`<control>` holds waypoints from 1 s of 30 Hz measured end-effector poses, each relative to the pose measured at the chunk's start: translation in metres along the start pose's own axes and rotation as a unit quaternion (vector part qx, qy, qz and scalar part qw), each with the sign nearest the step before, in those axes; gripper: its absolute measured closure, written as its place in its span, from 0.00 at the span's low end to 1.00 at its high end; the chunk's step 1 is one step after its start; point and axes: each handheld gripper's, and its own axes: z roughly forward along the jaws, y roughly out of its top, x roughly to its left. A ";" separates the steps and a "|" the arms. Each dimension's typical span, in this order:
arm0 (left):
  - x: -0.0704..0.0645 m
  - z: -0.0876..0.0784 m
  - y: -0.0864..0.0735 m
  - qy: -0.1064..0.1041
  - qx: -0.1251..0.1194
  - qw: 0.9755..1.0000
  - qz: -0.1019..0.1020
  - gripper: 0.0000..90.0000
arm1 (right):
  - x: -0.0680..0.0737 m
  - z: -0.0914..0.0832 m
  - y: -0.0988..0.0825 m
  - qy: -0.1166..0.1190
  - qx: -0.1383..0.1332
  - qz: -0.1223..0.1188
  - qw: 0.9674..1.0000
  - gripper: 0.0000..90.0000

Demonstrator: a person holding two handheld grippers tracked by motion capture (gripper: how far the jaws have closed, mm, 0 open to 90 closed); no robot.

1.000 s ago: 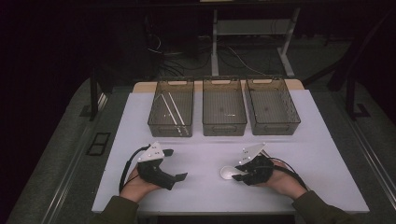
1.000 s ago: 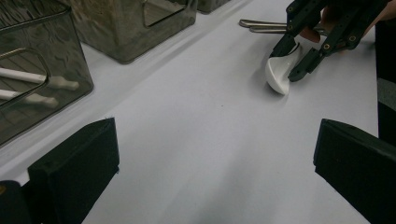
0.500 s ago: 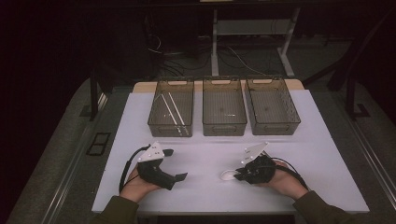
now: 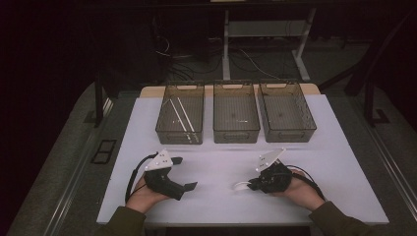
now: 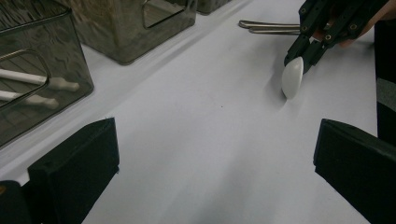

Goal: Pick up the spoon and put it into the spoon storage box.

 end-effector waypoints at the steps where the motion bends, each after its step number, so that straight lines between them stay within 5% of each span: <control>1: 0.000 0.000 0.000 0.000 -0.001 1.000 0.000 0.00 | 0.000 0.000 0.000 0.001 0.000 0.000 1.000 0.92; 12: 0.000 0.000 0.000 0.000 -0.003 1.000 -0.001 0.00 | -0.003 -0.010 0.000 -0.006 -0.027 0.037 0.999 0.92; 30: -0.001 0.002 0.000 -0.005 -0.003 1.000 0.005 0.00 | -0.012 -0.025 0.005 -0.015 -0.054 0.055 0.997 0.92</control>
